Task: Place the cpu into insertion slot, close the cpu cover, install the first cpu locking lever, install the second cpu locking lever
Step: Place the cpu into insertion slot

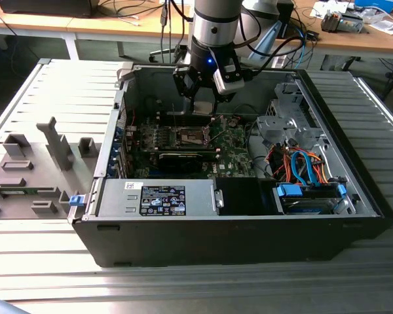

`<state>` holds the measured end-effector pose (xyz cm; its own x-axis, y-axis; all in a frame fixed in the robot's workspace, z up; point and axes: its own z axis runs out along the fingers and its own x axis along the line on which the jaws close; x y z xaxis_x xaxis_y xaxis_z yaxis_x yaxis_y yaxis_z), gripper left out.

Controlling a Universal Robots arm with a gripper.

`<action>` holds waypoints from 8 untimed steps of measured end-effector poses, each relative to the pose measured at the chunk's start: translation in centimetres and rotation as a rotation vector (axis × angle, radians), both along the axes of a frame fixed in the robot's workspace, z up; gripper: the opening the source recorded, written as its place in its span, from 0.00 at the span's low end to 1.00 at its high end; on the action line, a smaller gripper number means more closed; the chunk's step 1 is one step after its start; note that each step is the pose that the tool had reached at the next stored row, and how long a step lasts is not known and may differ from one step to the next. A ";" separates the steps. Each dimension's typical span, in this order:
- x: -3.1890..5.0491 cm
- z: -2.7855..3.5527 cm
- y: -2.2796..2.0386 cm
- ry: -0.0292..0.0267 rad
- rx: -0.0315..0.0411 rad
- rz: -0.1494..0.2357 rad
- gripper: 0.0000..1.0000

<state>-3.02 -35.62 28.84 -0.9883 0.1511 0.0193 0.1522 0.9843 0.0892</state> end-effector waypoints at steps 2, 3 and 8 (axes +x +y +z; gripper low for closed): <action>0.00 0.00 0.00 0.0000 0.0000 -0.001 0.54; 0.00 0.00 0.00 0.0000 0.0000 -0.001 0.54; 0.00 0.00 0.00 0.0000 0.0000 -0.004 0.54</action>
